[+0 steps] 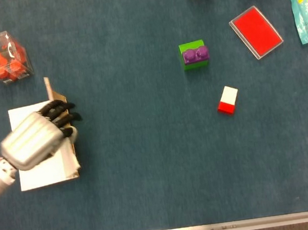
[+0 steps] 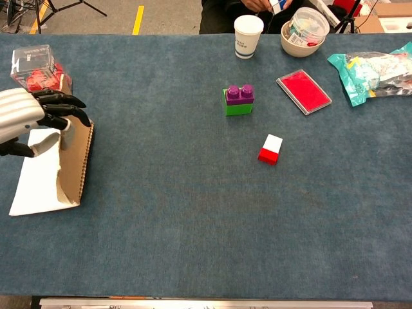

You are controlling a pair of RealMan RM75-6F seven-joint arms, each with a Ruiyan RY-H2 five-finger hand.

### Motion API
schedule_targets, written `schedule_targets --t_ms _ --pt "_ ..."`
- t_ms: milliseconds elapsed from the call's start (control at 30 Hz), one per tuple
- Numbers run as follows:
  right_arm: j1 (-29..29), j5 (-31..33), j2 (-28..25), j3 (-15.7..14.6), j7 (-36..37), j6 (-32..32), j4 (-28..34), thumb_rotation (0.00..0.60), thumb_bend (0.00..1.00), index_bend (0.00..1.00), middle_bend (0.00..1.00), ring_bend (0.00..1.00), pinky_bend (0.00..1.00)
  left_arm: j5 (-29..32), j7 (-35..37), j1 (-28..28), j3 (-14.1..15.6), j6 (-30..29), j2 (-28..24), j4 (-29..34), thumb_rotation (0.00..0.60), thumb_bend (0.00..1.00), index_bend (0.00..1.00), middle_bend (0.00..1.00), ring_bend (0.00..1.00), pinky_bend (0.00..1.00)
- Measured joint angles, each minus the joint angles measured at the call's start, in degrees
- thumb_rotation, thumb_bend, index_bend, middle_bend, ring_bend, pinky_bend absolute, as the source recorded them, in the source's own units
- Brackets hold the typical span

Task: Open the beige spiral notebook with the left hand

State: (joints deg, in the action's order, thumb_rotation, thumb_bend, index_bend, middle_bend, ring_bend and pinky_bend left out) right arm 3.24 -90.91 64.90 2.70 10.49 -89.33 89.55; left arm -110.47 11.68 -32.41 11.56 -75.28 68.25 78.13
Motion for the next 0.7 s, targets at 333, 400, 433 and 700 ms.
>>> schedule_targets --t_ms 333,400,433,700 --pt "-0.54 0.74 0.11 0.07 1.45 -0.36 -1.46 0.600 0.39 0.31 0.30 0.21 0.29 0.08 -17.08 -3.69 -1.57 11.94 0.98 11.08 0.600 0.62 0.61 0.26 0.16 0.19" --pt "-0.70 0.90 0.17 0.17 1.79 -0.62 -1.85 0.600 0.40 0.31 0.30 0.21 0.29 1.08 -20.39 -3.86 -1.97 14.26 1.70 12.90 0.600 0.62 0.59 0.25 0.16 0.19" --pt "-0.79 1.00 0.21 0.21 1.92 -0.74 -1.96 0.600 0.39 0.31 0.30 0.21 0.29 1.95 -22.35 -3.94 -2.22 15.85 2.21 14.07 0.600 0.62 0.58 0.24 0.16 0.19" --pt "-1.39 1.76 0.73 0.26 3.31 -0.92 -3.41 0.600 0.40 0.31 0.30 0.21 0.29 9.70 -29.39 -4.06 -3.60 23.73 6.05 18.31 0.600 0.61 0.44 0.19 0.15 0.19"
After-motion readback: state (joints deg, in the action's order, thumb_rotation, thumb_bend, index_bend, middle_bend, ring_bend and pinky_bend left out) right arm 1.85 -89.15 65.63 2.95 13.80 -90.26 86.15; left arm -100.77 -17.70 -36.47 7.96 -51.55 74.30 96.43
